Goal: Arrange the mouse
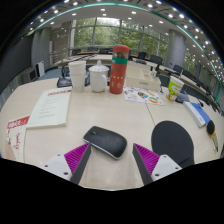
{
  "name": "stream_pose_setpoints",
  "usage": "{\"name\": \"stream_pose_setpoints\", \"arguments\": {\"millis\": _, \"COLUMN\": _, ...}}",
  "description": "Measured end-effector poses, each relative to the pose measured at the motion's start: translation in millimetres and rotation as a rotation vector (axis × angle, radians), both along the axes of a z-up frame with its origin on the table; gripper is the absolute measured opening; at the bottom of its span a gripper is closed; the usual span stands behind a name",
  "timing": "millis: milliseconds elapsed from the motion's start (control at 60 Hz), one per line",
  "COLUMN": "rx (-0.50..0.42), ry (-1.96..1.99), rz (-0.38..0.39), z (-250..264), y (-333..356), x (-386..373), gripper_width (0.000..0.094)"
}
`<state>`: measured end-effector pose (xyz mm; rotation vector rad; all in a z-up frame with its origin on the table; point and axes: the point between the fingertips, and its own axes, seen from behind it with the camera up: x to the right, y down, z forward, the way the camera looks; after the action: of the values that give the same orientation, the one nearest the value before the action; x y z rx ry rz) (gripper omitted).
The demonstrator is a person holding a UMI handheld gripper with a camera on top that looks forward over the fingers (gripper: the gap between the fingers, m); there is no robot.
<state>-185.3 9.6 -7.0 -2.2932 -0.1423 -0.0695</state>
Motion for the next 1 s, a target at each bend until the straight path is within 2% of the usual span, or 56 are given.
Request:
{"name": "stream_pose_setpoints", "arguments": {"millis": 333, "rx": 0.019, "ry": -0.027, "rz": 0.011, "z": 2, "y": 57, "x": 10, "gripper_width": 0.0842}}
{"name": "stream_pose_setpoints", "arguments": {"millis": 417, "rx": 0.014, "ry": 0.006, "rz": 0.024, "z": -2, "y": 65, "x": 7, "gripper_width": 0.0741}}
{"name": "stream_pose_setpoints", "arguments": {"millis": 517, "rx": -0.007, "ry": 0.073, "rz": 0.059, "z": -9, "y": 65, "x": -6, "gripper_width": 0.0478}}
{"name": "stream_pose_setpoints", "arguments": {"millis": 583, "rx": 0.002, "ry": 0.068, "rz": 0.070, "z": -8, "y": 66, "x": -6, "gripper_width": 0.0465}}
{"name": "stream_pose_setpoints", "arguments": {"millis": 733, "rx": -0.008, "ry": 0.089, "rz": 0.094, "z": -5, "y": 63, "x": -10, "gripper_width": 0.0343}}
{"name": "stream_pose_setpoints", "arguments": {"millis": 800, "rx": 0.004, "ry": 0.091, "rz": 0.123, "z": 5, "y": 61, "x": -12, "gripper_width": 0.0322}}
{"name": "stream_pose_setpoints", "arguments": {"millis": 883, "rx": 0.035, "ry": 0.103, "rz": 0.145, "z": 31, "y": 54, "x": -7, "gripper_width": 0.0322}}
{"name": "stream_pose_setpoints", "arguments": {"millis": 1000, "rx": 0.114, "ry": 0.144, "rz": 0.117, "z": 93, "y": 51, "x": 24, "gripper_width": 0.0308}}
